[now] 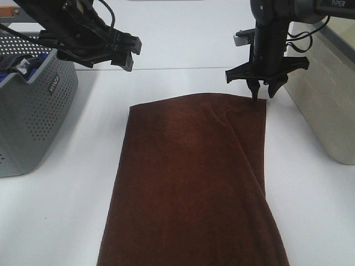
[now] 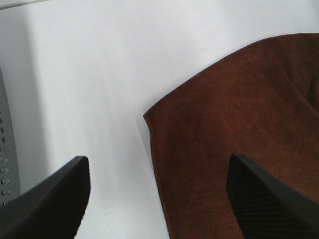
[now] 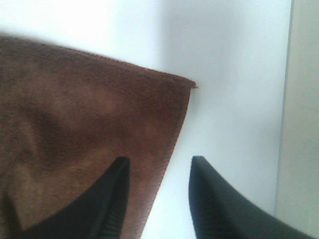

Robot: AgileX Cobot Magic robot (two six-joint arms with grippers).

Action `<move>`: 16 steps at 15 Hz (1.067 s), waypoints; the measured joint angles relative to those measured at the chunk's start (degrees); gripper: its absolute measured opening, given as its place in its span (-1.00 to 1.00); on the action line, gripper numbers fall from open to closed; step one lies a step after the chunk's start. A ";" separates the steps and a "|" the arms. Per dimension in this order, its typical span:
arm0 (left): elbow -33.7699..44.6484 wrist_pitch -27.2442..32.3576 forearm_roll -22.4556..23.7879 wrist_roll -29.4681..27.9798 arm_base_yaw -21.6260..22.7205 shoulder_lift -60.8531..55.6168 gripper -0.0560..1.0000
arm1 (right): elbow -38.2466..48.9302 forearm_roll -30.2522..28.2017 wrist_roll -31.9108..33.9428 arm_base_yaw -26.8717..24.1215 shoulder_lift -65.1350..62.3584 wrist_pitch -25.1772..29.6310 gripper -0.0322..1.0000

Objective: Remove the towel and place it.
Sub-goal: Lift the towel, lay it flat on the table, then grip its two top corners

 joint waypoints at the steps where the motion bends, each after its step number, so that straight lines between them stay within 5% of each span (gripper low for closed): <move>1: 0.00 -0.11 0.00 0.17 0.00 0.00 0.47 | -0.34 0.46 0.06 -0.74 1.55 -0.06 -0.16; 6: 0.00 -0.34 0.00 0.23 0.00 0.00 0.47 | -0.52 4.01 -0.06 -1.49 3.72 -2.23 -0.10; 9: 0.00 -0.34 0.00 0.23 0.00 0.00 0.47 | -0.52 4.98 -0.57 -1.49 3.72 -3.38 -0.30; 16: 0.00 -0.34 0.00 0.23 0.00 0.00 0.47 | -0.97 0.92 -0.92 -1.49 3.72 -2.12 0.00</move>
